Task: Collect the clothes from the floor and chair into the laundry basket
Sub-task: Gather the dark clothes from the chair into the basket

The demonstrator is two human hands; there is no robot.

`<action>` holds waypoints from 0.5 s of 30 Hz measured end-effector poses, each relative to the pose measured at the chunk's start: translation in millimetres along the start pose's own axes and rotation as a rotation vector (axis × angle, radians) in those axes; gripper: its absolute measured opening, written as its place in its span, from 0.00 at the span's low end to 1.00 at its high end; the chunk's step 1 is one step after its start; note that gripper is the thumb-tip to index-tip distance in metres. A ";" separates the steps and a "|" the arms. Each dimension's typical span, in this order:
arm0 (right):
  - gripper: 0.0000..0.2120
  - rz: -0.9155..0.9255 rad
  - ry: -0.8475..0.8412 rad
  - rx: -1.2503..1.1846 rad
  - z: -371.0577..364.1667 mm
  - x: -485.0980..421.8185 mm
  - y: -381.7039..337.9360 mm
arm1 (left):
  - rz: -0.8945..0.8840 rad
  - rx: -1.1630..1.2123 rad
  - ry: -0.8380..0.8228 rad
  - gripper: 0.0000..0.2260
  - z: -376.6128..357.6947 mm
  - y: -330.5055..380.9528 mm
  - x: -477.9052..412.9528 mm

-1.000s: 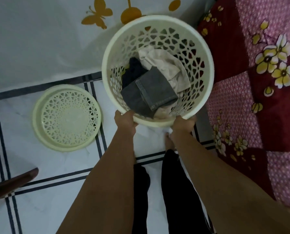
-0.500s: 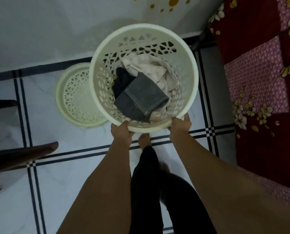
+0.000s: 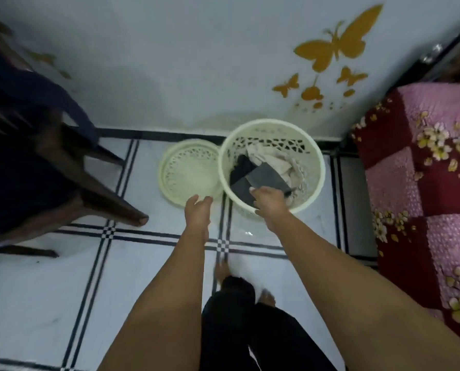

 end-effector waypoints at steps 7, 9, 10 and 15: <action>0.26 0.156 -0.245 0.140 -140.6 69.6 -92.5 | -0.134 0.086 0.098 0.25 156.2 91.2 67.0; 0.26 0.189 -0.308 0.150 -191.6 84.0 -112.5 | -0.181 0.124 0.141 0.24 205.7 115.2 73.5; 0.26 0.210 -0.343 0.159 -234.2 94.5 -125.7 | -0.205 0.153 0.154 0.24 246.6 131.8 73.3; 0.26 0.271 -0.412 0.192 -342.5 112.2 -156.1 | -0.234 0.158 0.183 0.24 350.7 180.9 63.4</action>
Point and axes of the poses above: each hand's wrist, its own x-axis away from the middle knuckle, its own z-axis out of the back of the hand, y = z × x, the point moved 8 cm from there along -x, towards the middle knuckle, and after that the axes turned 12 degrees about z, right-handed, at the moved point
